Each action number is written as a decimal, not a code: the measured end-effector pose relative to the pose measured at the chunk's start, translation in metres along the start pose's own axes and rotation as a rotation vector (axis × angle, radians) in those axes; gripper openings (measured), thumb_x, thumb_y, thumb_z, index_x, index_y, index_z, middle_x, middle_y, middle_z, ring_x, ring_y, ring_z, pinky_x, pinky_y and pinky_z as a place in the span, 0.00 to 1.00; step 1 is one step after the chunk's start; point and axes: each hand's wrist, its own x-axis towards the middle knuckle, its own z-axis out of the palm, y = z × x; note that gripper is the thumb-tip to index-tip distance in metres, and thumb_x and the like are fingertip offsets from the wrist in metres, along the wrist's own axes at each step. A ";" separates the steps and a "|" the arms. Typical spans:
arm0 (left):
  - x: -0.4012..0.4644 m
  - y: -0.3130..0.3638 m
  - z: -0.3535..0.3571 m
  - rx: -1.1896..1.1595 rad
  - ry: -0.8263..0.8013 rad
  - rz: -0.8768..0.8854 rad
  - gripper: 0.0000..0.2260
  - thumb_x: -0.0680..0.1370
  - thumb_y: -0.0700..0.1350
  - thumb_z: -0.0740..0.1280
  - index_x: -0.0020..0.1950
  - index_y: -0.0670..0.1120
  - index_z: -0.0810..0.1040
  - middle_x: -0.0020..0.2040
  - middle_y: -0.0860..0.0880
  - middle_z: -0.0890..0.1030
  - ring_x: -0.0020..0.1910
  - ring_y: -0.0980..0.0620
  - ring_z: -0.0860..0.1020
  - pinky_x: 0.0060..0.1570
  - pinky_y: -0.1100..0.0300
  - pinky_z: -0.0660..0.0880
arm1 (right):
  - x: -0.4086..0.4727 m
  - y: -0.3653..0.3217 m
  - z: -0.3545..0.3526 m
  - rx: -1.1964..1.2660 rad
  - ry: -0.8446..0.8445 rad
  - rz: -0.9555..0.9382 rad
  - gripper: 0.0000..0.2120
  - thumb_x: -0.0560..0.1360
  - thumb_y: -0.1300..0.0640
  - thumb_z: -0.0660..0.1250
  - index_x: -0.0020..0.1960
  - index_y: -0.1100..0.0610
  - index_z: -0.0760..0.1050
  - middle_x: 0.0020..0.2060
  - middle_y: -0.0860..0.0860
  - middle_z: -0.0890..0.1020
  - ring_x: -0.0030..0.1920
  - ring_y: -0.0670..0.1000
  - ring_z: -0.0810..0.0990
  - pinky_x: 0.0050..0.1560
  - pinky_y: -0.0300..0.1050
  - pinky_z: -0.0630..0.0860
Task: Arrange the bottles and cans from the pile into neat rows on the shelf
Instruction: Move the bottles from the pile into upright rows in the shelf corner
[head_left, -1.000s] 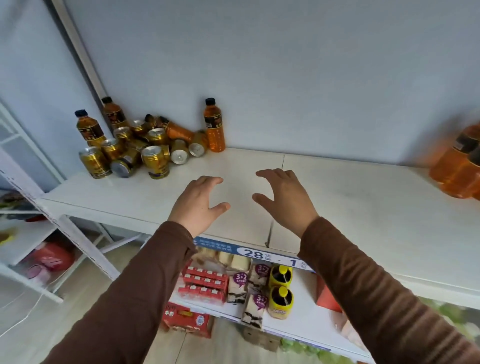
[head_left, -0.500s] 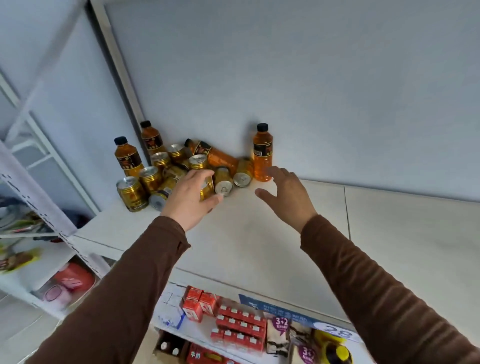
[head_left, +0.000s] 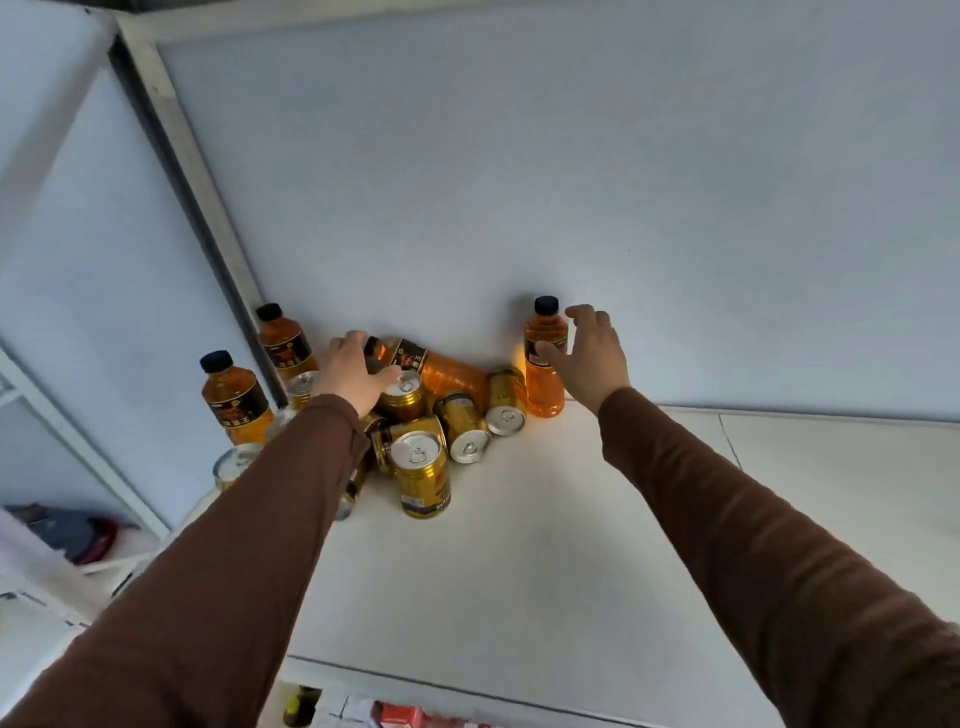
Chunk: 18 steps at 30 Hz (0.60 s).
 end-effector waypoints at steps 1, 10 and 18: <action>0.011 -0.005 0.001 -0.003 -0.016 -0.018 0.31 0.78 0.54 0.69 0.75 0.43 0.63 0.71 0.40 0.68 0.68 0.40 0.70 0.67 0.45 0.69 | 0.005 -0.001 0.003 -0.008 0.009 0.012 0.28 0.75 0.49 0.70 0.70 0.56 0.66 0.65 0.57 0.72 0.64 0.58 0.71 0.61 0.51 0.71; 0.074 -0.026 0.023 -0.012 -0.081 -0.080 0.21 0.82 0.51 0.62 0.72 0.42 0.67 0.68 0.39 0.74 0.67 0.37 0.73 0.66 0.45 0.69 | 0.036 -0.018 0.029 -0.104 0.079 0.091 0.25 0.75 0.45 0.67 0.66 0.57 0.68 0.59 0.57 0.74 0.58 0.58 0.74 0.56 0.52 0.74; 0.093 -0.034 0.026 -0.154 -0.139 -0.076 0.20 0.83 0.54 0.59 0.71 0.44 0.71 0.67 0.41 0.75 0.65 0.39 0.73 0.67 0.43 0.68 | 0.042 -0.014 0.024 -0.087 0.070 0.138 0.22 0.76 0.42 0.66 0.64 0.53 0.70 0.57 0.55 0.75 0.55 0.58 0.77 0.54 0.53 0.78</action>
